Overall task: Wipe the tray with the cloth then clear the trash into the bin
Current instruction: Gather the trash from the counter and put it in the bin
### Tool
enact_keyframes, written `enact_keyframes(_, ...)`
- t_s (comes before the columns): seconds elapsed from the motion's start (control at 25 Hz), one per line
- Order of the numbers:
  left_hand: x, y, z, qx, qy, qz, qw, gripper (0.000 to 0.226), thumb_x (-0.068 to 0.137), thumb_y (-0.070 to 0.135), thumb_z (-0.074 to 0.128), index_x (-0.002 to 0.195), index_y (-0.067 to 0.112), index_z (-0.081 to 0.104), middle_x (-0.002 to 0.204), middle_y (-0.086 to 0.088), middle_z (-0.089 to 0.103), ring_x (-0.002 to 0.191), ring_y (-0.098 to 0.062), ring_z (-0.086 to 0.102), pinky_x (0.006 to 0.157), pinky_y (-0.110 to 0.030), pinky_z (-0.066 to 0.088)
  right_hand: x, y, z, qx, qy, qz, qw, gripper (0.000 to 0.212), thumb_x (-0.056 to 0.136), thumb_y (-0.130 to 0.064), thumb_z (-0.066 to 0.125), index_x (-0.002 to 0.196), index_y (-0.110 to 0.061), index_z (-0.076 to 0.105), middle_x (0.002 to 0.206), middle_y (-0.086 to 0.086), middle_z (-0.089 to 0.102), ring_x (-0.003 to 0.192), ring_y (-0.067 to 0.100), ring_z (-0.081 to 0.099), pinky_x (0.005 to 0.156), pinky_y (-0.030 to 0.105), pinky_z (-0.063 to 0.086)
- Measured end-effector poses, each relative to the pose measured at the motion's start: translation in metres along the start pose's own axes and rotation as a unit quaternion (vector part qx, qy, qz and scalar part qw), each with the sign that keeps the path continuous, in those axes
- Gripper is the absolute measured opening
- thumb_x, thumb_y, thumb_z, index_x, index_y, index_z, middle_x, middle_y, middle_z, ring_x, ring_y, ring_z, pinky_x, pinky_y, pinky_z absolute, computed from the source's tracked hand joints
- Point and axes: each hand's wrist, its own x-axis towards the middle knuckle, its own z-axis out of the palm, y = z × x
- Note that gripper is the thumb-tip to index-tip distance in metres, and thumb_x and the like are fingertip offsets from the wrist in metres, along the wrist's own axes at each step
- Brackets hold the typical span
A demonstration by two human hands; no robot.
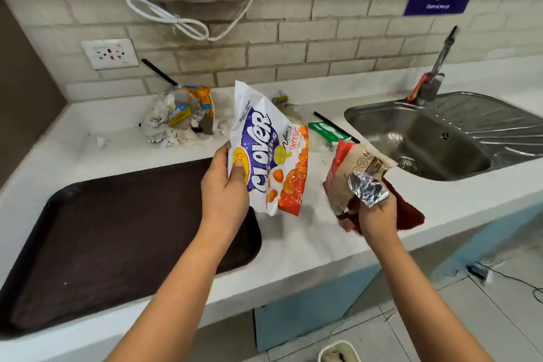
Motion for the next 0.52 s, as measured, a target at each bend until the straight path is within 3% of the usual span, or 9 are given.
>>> enact_keyframes(0.12, -0.048, -0.002, 0.024, 0.032, 0.009, 0.004, 0.999, 0.035, 0.094, 0.0, 0.042, 0.127, 0.01, 0.052, 0.109, -0.001, 0.065, 0.083, 0.003, 0.062, 0.069, -0.005, 0.048, -0.018, 0.001, -0.048, -0.018, -0.028, -0.006, 0.999, 0.03, 0.092, 0.007, 0.042, 0.085, -0.019, 0.057, 0.069, -0.012, 0.063, 0.059, -0.004, 0.058, 0.051, 0.006, 0.045)
enact_keyframes(0.2, -0.088, -0.006, 0.042, 0.056, 0.028, 0.002, 0.998, 0.038, 0.093, -0.001, 0.042, 0.13, 0.006, 0.049, 0.114, -0.004, 0.065, 0.088, -0.003, 0.062, 0.078, -0.011, 0.05, -0.033, 0.009, -0.083, -0.022, -0.044, 0.009, 0.999, 0.027, 0.09, 0.003, 0.05, 0.082, -0.022, 0.059, 0.062, -0.014, 0.067, 0.058, -0.002, 0.059, 0.054, 0.012, 0.048)
enact_keyframes(0.28, -0.133, -0.015, 0.056, 0.057, 0.048, -0.001, 0.997, 0.042, 0.092, -0.004, 0.042, 0.132, 0.009, 0.047, 0.113, -0.001, 0.065, 0.089, 0.001, 0.062, 0.081, -0.016, 0.052, -0.054, 0.023, -0.114, 0.0, -0.025, 0.034, 0.999, 0.019, 0.079, -0.006, 0.056, 0.068, -0.022, 0.057, 0.051, -0.015, 0.062, 0.048, -0.002, 0.053, 0.048, 0.015, 0.044)
enact_keyframes(0.36, -0.178, -0.031, 0.062, 0.05, 0.051, 0.001, 0.997, 0.053, 0.093, -0.005, 0.041, 0.132, 0.03, 0.044, 0.109, 0.012, 0.066, 0.089, 0.004, 0.063, 0.077, -0.017, 0.054, -0.079, 0.039, -0.136, 0.033, -0.016, 0.038, 0.999, 0.022, 0.076, -0.006, 0.053, 0.059, -0.021, 0.058, 0.047, -0.016, 0.059, 0.045, -0.005, 0.051, 0.044, 0.013, 0.042)
enact_keyframes(0.44, -0.219, -0.047, 0.067, 0.055, 0.026, -0.024, 0.998, 0.063, 0.094, 0.001, 0.043, 0.123, 0.058, 0.041, 0.105, 0.024, 0.066, 0.094, -0.003, 0.066, 0.076, -0.023, 0.057, -0.107, 0.058, -0.154, 0.051, -0.016, 0.067, 0.996, 0.03, 0.081, 0.001, 0.056, 0.062, -0.021, 0.064, 0.051, -0.017, 0.06, 0.049, -0.006, 0.052, 0.046, 0.012, 0.044)
enact_keyframes(0.52, -0.257, -0.069, 0.072, 0.085, -0.029, -0.073, 0.993, 0.058, 0.096, 0.007, 0.044, 0.116, 0.062, 0.043, 0.111, 0.02, 0.065, 0.1, -0.01, 0.066, 0.078, -0.026, 0.058, -0.136, 0.085, -0.177, 0.023, -0.014, 0.115, 0.993, 0.023, 0.082, -0.004, 0.059, 0.063, -0.017, 0.059, 0.049, -0.017, 0.057, 0.046, -0.005, 0.048, 0.045, 0.014, 0.043)
